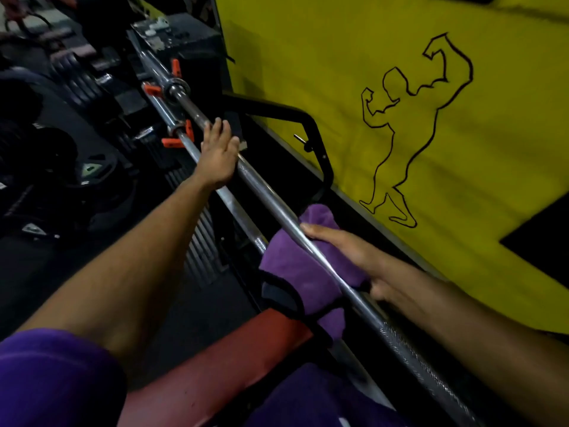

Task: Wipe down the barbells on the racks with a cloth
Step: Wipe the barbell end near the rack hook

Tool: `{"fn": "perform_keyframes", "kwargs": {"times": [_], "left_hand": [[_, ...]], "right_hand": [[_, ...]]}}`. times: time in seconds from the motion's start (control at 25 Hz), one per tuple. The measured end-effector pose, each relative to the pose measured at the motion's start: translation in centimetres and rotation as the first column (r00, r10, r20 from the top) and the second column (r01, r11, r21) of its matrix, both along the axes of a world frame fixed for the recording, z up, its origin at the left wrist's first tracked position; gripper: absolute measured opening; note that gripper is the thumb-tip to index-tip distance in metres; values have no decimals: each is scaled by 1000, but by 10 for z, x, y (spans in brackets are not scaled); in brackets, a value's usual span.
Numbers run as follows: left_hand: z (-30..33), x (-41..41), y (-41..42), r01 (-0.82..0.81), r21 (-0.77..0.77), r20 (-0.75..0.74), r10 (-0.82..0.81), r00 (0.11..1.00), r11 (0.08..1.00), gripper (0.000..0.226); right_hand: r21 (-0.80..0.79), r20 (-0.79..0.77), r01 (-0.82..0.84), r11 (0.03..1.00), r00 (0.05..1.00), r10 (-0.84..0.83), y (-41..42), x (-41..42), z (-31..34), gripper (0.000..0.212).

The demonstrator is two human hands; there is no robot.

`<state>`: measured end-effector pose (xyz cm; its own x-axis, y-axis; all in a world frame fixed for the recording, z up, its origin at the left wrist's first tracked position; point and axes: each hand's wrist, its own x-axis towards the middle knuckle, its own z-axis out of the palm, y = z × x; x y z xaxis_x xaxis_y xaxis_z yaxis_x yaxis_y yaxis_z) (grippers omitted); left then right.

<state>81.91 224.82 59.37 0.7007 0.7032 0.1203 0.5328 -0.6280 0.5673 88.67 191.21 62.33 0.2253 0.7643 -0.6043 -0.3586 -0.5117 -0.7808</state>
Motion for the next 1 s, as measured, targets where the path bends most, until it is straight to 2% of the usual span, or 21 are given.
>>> {"fn": "perform_keyframes", "kwargs": {"times": [0.16, 0.28, 0.4, 0.52, 0.64, 0.76, 0.88, 1.0], "left_hand": [[2, -2, -5, 19, -28, -18, -20, 1000, 999, 61], [6, -1, -11, 10, -49, 25, -9, 1000, 999, 61], [2, 0, -10, 10, -62, 39, -7, 999, 998, 61], [3, -1, -12, 8, -62, 25, -6, 1000, 998, 60], [7, -4, -11, 17, -34, -2, -17, 1000, 999, 59], [3, -1, -5, 33, -23, -35, -34, 999, 999, 70], [4, -2, -8, -16, -67, 2, 16, 1000, 998, 60], [-1, -2, -9, -3, -57, 58, 7, 998, 998, 58]], "right_hand": [[-64, -56, 2, 998, 998, -5, -58, -10, 7, 53], [-68, -102, -13, 998, 995, 6, -61, -8, 11, 50], [-60, -104, -27, 998, 994, 21, -31, -6, 14, 39], [21, -5, -40, 999, 999, 41, 36, 0, 18, 23], [173, 34, -81, 982, 997, 76, 101, 6, 20, 24], [176, 7, -102, 979, 995, 102, 127, 12, 13, 25], [107, 10, -97, 989, 995, 97, 93, 12, 1, 47], [33, 36, -65, 997, 997, 64, 19, 6, -5, 48]]}}
